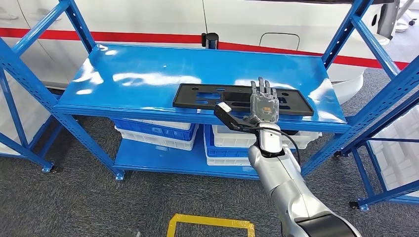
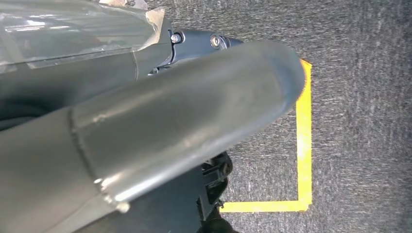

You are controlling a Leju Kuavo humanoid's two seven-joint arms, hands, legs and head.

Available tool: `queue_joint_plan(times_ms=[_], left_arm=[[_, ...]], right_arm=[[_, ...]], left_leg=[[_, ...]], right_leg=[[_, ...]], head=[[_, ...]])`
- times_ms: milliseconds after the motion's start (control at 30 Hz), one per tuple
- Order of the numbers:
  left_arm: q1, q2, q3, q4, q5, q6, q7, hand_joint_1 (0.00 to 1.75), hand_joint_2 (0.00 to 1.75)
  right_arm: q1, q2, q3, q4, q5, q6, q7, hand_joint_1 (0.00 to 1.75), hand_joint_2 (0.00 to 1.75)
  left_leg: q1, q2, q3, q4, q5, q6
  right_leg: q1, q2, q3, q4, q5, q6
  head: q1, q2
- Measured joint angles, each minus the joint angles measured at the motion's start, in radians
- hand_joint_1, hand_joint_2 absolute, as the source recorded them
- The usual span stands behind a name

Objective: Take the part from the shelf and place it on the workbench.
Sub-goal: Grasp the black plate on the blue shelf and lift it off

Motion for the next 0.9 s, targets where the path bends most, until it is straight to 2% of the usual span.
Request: queue_joint_plan(times_ms=[67, 100, 133, 200, 233, 267, 300, 400, 433, 467, 500, 567, 600, 633, 700, 733, 767, 800, 900], left_arm=[[-0.001, -0.001, 0.0, 0.0, 0.0, 0.001, 0.001, 0.0, 0.0], [0.0, -0.001, 0.0, 0.0, 0.001, 0.002, 0.002, 0.0, 0.0], [0.0, -0.001, 0.0, 0.0, 0.001, 0.003, 0.003, 0.0, 0.0], [0.001, -0.002, 0.0, 0.0, 0.002, 0.004, 0.004, 0.0, 0.0], [0.0, -0.002, 0.0, 0.0, 0.002, 0.004, 0.005, 0.0, 0.0], [-0.001, -0.002, 0.0, 0.0, 0.003, 0.005, 0.005, 0.0, 0.0], [-0.002, -0.002, 0.0, 0.0, 0.004, 0.007, 0.006, 0.0, 0.0], [-0.002, -0.002, 0.0, 0.0, 0.005, 0.013, 0.007, 0.0, 0.0], [-0.003, -0.002, 0.0, 0.0, 0.005, 0.014, 0.007, 0.0, 0.0], [-0.004, -0.002, 0.0, 0.0, 0.005, 0.015, 0.007, 0.0, 0.0], [-0.005, -0.002, 0.0, 0.0, 0.005, 0.016, 0.008, 0.0, 0.0], [-0.004, -0.002, 0.0, 0.0, 0.005, 0.025, 0.014, 0.0, 0.0], [-0.003, -0.002, 0.0, 0.0, 0.004, 0.03, 0.02, 0.0, 0.0], [-0.002, -0.002, 0.0, 0.0, 0.003, 0.035, 0.025, 0.0, 0.0], [-0.001, -0.001, 0.0, 0.0, 0.0, 0.041, 0.033, 0.0, 0.0], [-0.001, 0.0, 0.0, 0.0, -0.001, 0.042, 0.035, 0.0, 0.0], [-0.002, 0.0, 0.0, 0.0, -0.002, 0.044, 0.038, 0.0, 0.0], [-0.003, -0.002, 0.0, 0.0, -0.003, 0.045, 0.041, 0.0, 0.0], [-0.003, -0.005, 0.0, 0.001, -0.006, 0.047, 0.048, 0.0, 0.0]], right_arm=[[0.007, -0.002, 0.0, 0.0, 0.0, 0.0, 0.0, 0.0, 1.75], [0.011, -0.004, 0.0, 0.0, 0.0, 0.0, 0.0, 0.0, 1.75], [0.014, -0.005, 0.0, 0.0, 0.0, 0.0, 0.0, 0.0, 1.75], [0.016, -0.006, 0.0, 0.0, 0.0, 0.0, 0.001, 0.0, 1.75], [0.015, -0.006, 0.0, 0.0, 0.0, 0.0, 0.0, 0.0, 1.75], [0.015, -0.006, 0.0, 0.0, 0.0, 0.0, 0.0, 0.0, 1.75], [0.015, -0.005, 0.0, -0.001, 0.0, 0.0, 0.0, 0.0, 1.75], [0.009, -0.003, -0.001, -0.003, 0.0, -0.001, -0.002, 0.0, 1.75], [0.007, -0.002, -0.001, -0.003, 0.0, -0.001, -0.002, 0.0, 1.75], [0.006, -0.001, -0.002, -0.004, 0.0, -0.001, -0.003, 0.0, 1.75], [0.006, 0.0, -0.002, -0.004, 0.0, -0.001, -0.003, 0.0, 1.75], [0.009, 0.0, -0.002, -0.004, 0.0, -0.001, -0.005, 0.0, 1.75], [0.01, 0.001, -0.002, -0.004, 0.0, -0.001, -0.007, 0.0, 1.75], [0.011, 0.001, -0.002, -0.004, 0.0, -0.001, -0.008, 0.0, 1.75], [0.011, 0.002, -0.003, -0.004, 0.0, -0.002, -0.008, 0.0, 1.75], [0.011, 0.002, -0.003, -0.004, 0.0, -0.002, -0.009, 0.0, 1.75], [0.01, 0.002, -0.003, -0.004, 0.0, -0.002, -0.009, 0.0, 1.75], [0.01, 0.002, -0.003, -0.004, 0.0, -0.002, -0.009, 0.0, 1.75], [0.011, 0.0, -0.003, -0.004, 0.0, -0.003, -0.009, 0.0, 1.75]], left_leg=[[0.0, -0.002, 0.003, 0.0, -0.004, 0.001], [0.0, -0.004, 0.007, 0.001, -0.008, -0.001], [0.001, -0.006, 0.013, 0.001, -0.012, -0.004], [0.004, -0.008, 0.028, 0.003, -0.027, -0.015], [0.003, -0.008, 0.033, 0.006, -0.035, -0.022], [0.002, -0.009, 0.034, 0.007, -0.042, -0.03], [0.001, -0.008, 0.033, 0.009, -0.046, -0.036], [0.004, -0.004, 0.034, 0.012, -0.057, -0.049], [0.006, -0.003, 0.027, 0.031, -0.068, -0.053], [0.007, -0.001, 0.005, 0.074, -0.087, -0.058], [0.008, 0.0, -0.03, 0.137, -0.108, -0.061], [0.008, 0.0, -0.12, 0.273, -0.142, -0.065], [0.008, 0.0, -0.152, 0.304, -0.135, -0.064], [0.008, 0.0, -0.164, 0.297, -0.109, -0.061], [0.008, 0.0, -0.134, 0.181, -0.018, -0.051], [0.006, 0.0, -0.11, 0.117, 0.017, -0.047], [0.004, 0.001, -0.089, 0.068, 0.035, -0.043], [0.002, 0.001, -0.077, 0.041, 0.041, -0.044], [-0.003, -0.002, -0.07, 0.028, 0.039, -0.05]], right_leg=[[0.001, 0.0, -0.087, 0.129, -0.027, -0.002], [0.0, 0.0, -0.111, 0.15, -0.019, 0.003], [-0.001, 0.0, -0.116, 0.131, 0.007, 0.011], [-0.006, -0.003, -0.076, 0.0, 0.086, 0.026], [-0.004, -0.003, -0.052, -0.061, 0.115, 0.028], [-0.004, -0.003, -0.036, -0.099, 0.131, 0.023], [0.0, -0.002, -0.031, -0.112, 0.132, 0.014], [0.001, 0.004, -0.028, -0.111, 0.124, -0.011], [-0.001, 0.005, -0.023, -0.111, 0.12, -0.019], [-0.002, 0.005, -0.017, -0.112, 0.116, -0.026], [-0.001, 0.005, -0.012, -0.112, 0.113, -0.032], [0.002, 0.005, -0.006, -0.112, 0.107, -0.04], [0.004, 0.005, -0.003, -0.112, 0.104, -0.044], [0.005, 0.006, 0.002, -0.111, 0.1, -0.047], [0.007, 0.009, 0.015, -0.112, 0.092, -0.047], [0.01, 0.01, 0.02, -0.112, 0.087, -0.044], [0.013, 0.011, 0.022, -0.112, 0.083, -0.041], [0.019, 0.011, 0.021, -0.111, 0.081, -0.039], [0.026, 0.009, 0.018, -0.112, 0.079, -0.038]], head=[[0.001, 0.0], [0.002, 0.0], [0.002, 0.0], [0.003, 0.0], [0.004, 0.0], [0.004, 0.0], [0.002, 0.0], [-0.003, 0.0], [-0.004, 0.0], [-0.005, 0.0], [-0.006, 0.0], [-0.006, 0.0], [-0.006, 0.0], [-0.006, 0.0], [-0.006, 0.0], [-0.006, 0.0], [-0.005, 0.0], [-0.004, 0.0], [-0.002, 0.0]])
